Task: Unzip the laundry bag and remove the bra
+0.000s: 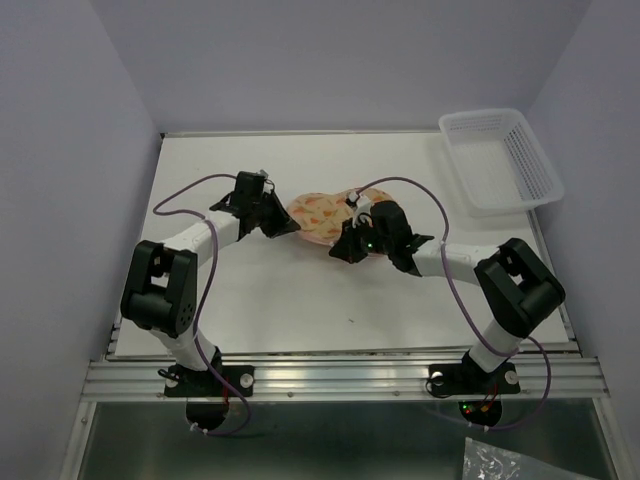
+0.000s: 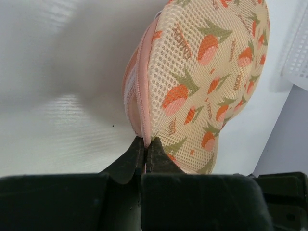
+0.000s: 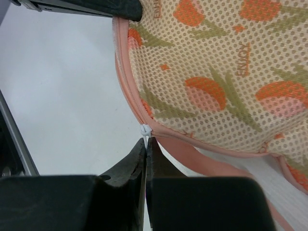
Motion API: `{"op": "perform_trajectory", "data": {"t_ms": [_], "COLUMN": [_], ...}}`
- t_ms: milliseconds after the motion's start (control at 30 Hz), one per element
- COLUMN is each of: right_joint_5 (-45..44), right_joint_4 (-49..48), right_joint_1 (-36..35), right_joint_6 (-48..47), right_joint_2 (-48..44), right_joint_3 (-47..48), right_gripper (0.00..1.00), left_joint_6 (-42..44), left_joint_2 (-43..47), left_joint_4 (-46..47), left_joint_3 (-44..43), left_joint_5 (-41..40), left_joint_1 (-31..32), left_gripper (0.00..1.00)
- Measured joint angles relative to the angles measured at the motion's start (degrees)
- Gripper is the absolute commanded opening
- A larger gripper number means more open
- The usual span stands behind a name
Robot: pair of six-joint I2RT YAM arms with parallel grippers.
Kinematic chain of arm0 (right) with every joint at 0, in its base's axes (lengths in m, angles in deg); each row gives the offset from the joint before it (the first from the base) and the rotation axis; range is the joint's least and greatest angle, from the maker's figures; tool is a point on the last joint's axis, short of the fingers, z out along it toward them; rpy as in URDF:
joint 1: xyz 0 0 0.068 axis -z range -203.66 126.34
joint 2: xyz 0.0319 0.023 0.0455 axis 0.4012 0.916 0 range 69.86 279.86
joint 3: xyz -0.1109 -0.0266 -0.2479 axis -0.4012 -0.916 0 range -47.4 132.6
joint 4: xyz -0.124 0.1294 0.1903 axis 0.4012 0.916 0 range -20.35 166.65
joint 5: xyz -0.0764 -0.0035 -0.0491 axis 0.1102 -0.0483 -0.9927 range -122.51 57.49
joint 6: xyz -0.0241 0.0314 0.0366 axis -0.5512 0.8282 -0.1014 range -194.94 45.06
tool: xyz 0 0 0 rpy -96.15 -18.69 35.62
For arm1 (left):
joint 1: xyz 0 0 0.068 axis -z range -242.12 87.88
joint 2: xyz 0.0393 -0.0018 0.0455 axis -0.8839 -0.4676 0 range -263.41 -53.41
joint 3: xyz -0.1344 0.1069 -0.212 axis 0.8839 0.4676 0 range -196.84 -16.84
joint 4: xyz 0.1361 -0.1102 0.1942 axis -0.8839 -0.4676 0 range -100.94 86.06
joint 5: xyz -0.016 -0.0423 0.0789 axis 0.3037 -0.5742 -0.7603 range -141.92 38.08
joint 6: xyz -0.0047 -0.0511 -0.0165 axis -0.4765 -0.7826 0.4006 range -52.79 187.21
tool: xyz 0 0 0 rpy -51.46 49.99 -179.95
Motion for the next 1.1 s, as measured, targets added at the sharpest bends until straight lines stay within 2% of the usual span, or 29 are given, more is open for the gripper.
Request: {"op": "perform_trajectory", "data": {"t_ms": [267,467,767,933,1100], "right_joint_5": [11.41,17.20,19.91,23.02,21.00], "right_joint_4": [-0.13,4.92,10.91,12.11,14.82], "right_joint_1": [7.85,9.84,9.84,9.84,9.84], "right_joint_6": [-4.68,-14.86,-24.46,-25.94,-24.63], "right_joint_2": [1.88,5.97,8.07,8.22,8.33], "right_joint_3": [3.17,9.16,11.91,12.24,13.81], "right_gripper": [0.01,0.01,0.01,0.01,0.01], "left_joint_6": [9.55,16.09,20.17,20.46,21.42], "left_joint_2": [-2.12,-4.17,-7.13,-8.11,-8.11], "left_joint_4": [-1.01,-3.37,-7.76,-8.37,-8.79], "left_joint_3": [-5.31,-10.23,-13.20,-13.66,-13.79], "left_joint_5": [6.64,8.28,8.90,10.60,10.19], "left_joint_1": [-2.43,-3.85,-4.15,-4.70,-4.70], "left_gripper": [0.00,0.00,0.00,0.00,0.00]}}
